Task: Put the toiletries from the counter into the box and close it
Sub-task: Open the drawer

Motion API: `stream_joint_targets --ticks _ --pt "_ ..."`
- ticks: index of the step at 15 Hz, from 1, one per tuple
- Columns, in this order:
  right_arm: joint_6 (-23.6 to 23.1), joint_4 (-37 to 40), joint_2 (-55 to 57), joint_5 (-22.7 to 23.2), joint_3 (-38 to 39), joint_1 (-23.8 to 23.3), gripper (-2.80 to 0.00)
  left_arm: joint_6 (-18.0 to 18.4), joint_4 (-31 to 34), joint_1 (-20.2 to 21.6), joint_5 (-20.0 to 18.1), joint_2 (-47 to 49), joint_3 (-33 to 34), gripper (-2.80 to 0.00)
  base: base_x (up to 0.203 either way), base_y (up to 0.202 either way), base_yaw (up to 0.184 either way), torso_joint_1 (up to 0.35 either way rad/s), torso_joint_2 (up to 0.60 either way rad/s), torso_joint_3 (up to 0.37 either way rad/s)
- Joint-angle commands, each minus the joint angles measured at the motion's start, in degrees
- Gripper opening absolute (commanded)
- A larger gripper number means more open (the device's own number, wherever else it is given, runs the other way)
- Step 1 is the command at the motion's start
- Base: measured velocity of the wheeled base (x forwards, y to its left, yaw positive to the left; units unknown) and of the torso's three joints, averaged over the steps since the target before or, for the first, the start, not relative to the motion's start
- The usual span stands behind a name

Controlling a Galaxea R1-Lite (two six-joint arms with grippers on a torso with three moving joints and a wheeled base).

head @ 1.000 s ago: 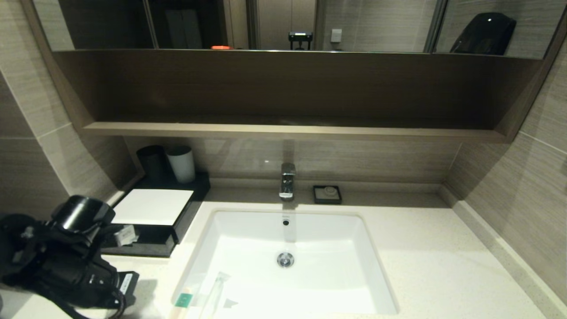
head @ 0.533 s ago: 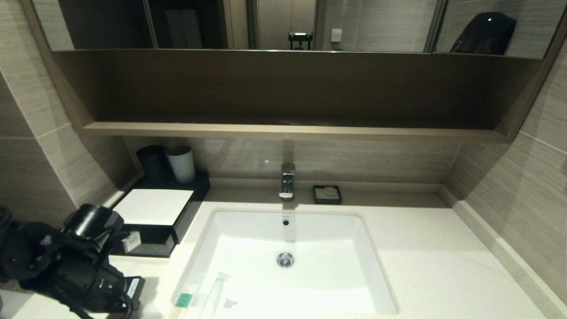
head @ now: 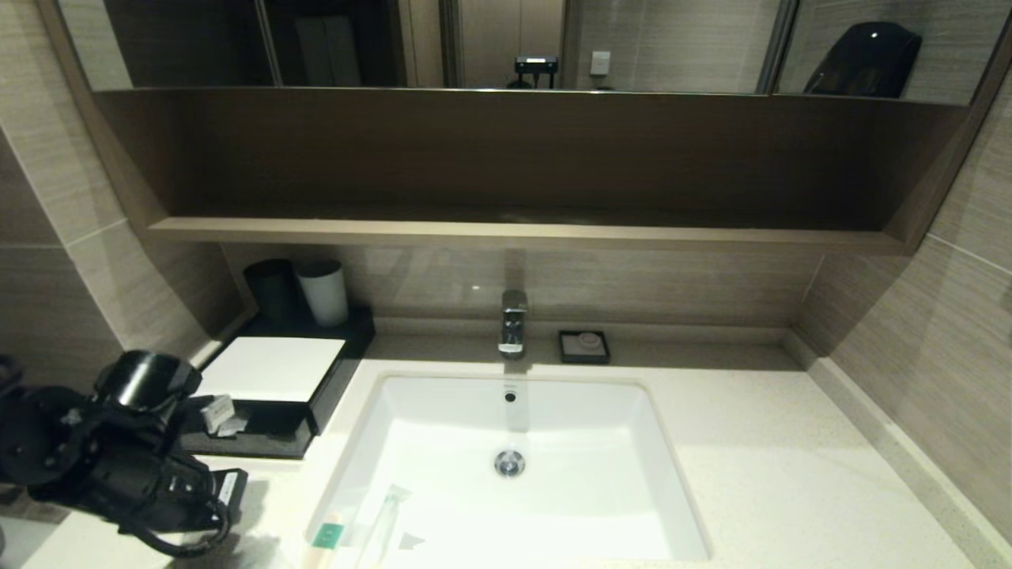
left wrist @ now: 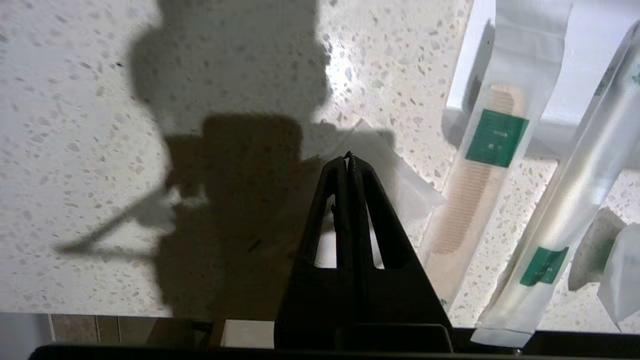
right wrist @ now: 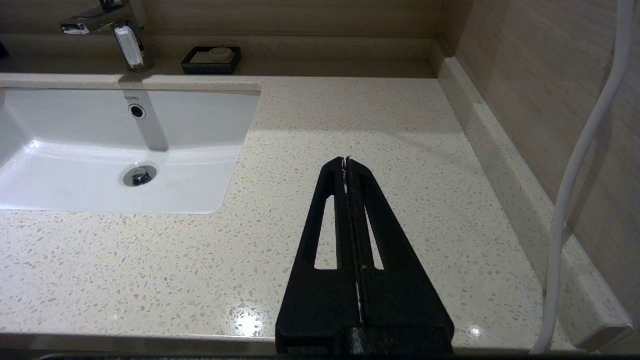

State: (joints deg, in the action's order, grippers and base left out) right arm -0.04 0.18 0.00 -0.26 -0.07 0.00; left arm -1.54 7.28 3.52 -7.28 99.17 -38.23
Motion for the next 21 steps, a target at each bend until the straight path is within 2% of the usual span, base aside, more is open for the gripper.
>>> stream_joint_targets --ticks 1,5,8,11,14,18,21 --pt "0.0 0.0 0.0 0.0 0.1 0.0 -2.8 0.9 -2.4 1.6 0.0 -0.3 0.3 -2.8 0.0 0.0 0.0 0.0 0.0 0.0" --pt "0.0 0.0 0.0 0.0 0.0 0.0 -2.8 4.7 -5.8 5.6 1.9 -1.7 0.3 -2.8 0.0 0.0 0.0 0.0 0.0 0.0" --pt "0.0 0.0 0.0 0.0 0.0 0.0 -2.8 7.3 -11.1 8.4 2.0 -1.5 1.1 -2.8 0.0 0.0 0.0 0.0 0.0 0.0" --pt "0.0 0.0 0.0 0.0 0.0 0.0 -2.8 9.4 -14.4 9.0 1.9 -1.2 2.6 -2.8 0.0 0.0 0.0 0.0 0.0 0.0" --pt "0.0 0.0 0.0 0.0 0.0 0.0 -2.8 9.9 -15.7 9.2 2.0 0.9 2.3 -2.8 0.0 0.0 0.0 0.0 0.0 0.0" --pt "0.0 0.0 0.0 0.0 0.0 0.0 -2.8 10.0 -22.8 10.3 1.9 5.8 1.2 -2.8 0.0 0.0 0.0 0.0 0.0 0.0" --pt "0.0 0.0 0.0 0.0 0.0 0.0 -2.8 9.8 -23.6 10.3 1.7 6.5 -0.3 -2.8 0.0 0.0 0.0 0.0 0.0 0.0"
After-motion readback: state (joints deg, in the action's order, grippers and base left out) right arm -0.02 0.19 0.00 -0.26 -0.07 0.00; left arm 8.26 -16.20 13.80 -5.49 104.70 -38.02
